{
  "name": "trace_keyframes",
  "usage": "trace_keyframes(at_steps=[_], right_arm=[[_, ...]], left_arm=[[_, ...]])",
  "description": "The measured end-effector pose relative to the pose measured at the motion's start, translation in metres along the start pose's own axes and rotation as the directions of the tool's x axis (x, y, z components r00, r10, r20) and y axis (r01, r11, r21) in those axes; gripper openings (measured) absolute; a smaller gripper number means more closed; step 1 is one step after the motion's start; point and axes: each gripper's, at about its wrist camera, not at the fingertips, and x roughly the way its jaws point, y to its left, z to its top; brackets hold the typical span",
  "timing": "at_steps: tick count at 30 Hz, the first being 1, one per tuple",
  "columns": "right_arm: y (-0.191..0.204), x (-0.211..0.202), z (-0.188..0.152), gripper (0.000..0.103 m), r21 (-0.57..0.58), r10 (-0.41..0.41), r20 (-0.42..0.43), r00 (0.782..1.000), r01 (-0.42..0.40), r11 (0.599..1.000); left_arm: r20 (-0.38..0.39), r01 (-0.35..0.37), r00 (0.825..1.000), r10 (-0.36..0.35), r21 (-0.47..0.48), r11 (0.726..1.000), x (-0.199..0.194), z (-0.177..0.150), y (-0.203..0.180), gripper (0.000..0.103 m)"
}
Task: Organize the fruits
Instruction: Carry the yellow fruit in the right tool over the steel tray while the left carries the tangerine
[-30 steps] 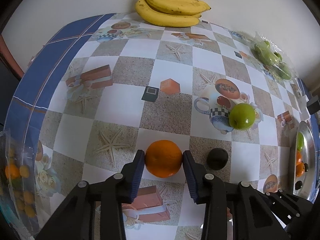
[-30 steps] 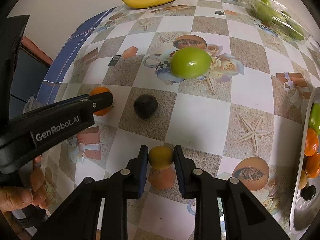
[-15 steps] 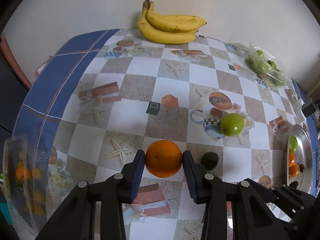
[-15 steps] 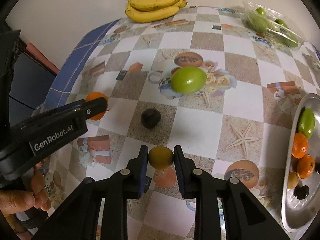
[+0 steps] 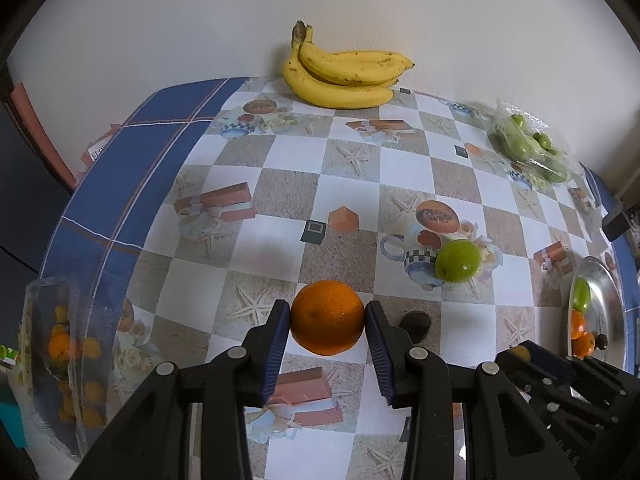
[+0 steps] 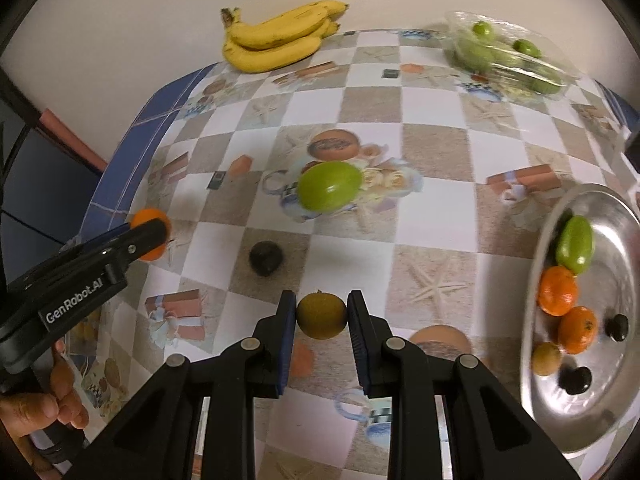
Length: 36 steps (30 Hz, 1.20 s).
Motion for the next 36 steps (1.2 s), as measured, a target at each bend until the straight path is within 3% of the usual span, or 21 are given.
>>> trace_keyframes(at_steps=[13,29,36], right_arm=[[-0.05,-0.026,0.003,0.027,0.105,-0.048,0.044,0.998,0.043,0.993],[-0.126,-0.068,0.0,0.027,0.284,-0.06,0.118,0.991,0.024,0.959],[-0.161,-0.088,-0.007,0.027,0.351,-0.135,0.143,0.98,0.077,0.933]], left_arm=[[0.028,-0.018,0.999,0.016,0.039,0.999,-0.016,0.001,-0.032,0.041],[0.043,0.014,0.999,-0.023,0.185,0.983,-0.028,-0.003,-0.116,0.041],[0.052,0.014,0.998,-0.028,0.263,0.965,-0.032,-0.008,-0.154,0.041]])
